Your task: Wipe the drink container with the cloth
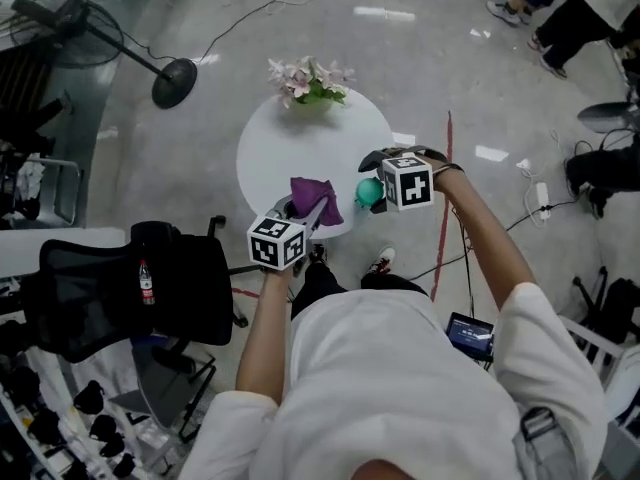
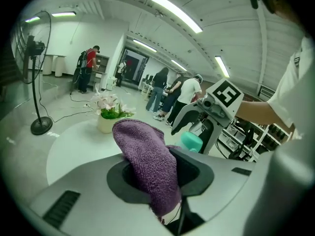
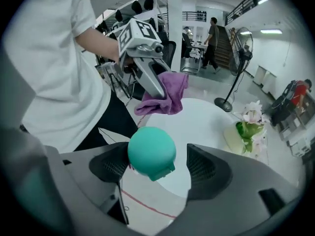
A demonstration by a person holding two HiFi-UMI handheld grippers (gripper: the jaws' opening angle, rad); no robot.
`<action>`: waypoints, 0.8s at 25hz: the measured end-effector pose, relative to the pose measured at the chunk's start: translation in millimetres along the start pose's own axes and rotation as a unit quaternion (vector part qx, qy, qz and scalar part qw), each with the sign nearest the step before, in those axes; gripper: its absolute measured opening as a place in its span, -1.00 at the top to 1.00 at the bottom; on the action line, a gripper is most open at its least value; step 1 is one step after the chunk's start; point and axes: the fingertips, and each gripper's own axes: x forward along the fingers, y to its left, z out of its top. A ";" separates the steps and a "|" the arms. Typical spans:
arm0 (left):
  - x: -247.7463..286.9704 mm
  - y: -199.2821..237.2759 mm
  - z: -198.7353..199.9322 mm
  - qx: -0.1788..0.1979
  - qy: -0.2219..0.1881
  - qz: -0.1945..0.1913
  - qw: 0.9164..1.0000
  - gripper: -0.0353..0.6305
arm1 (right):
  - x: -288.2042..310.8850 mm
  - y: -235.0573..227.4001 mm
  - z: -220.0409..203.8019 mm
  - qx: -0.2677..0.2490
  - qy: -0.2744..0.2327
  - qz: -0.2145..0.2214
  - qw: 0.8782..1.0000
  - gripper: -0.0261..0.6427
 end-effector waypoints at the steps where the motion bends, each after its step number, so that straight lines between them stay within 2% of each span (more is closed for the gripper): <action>1: -4.3 0.3 0.9 -0.003 -0.005 0.005 1.000 0.52 | 2.7 2.2 2.9 0.011 -0.006 0.018 1.000 -0.17; 3: -10.4 1.9 1.1 -0.005 -0.010 0.013 1.000 0.52 | 7.0 7.0 6.9 0.029 -0.019 0.041 0.999 0.00; 5: -13.0 4.5 0.4 -0.008 -0.013 0.019 1.000 0.52 | 8.7 6.6 10.6 0.032 -0.038 0.040 0.998 0.00; 8: -13.4 7.6 2.7 -0.007 -0.014 0.016 1.000 0.52 | 6.6 -1.2 15.3 0.049 -0.056 0.015 0.997 0.00; 11: -8.5 8.2 12.4 0.007 -0.010 0.002 1.000 0.52 | 3.2 -18.4 16.3 0.101 -0.069 -0.037 0.992 0.00; 15: 10.5 10.0 34.9 0.045 0.003 -0.026 0.999 0.52 | -2.4 -45.1 12.0 0.212 -0.098 -0.128 0.964 0.01; 20: 37.7 13.0 66.6 0.093 0.011 -0.063 0.994 0.52 | -1.7 -56.8 13.5 0.280 -0.117 -0.190 0.934 0.01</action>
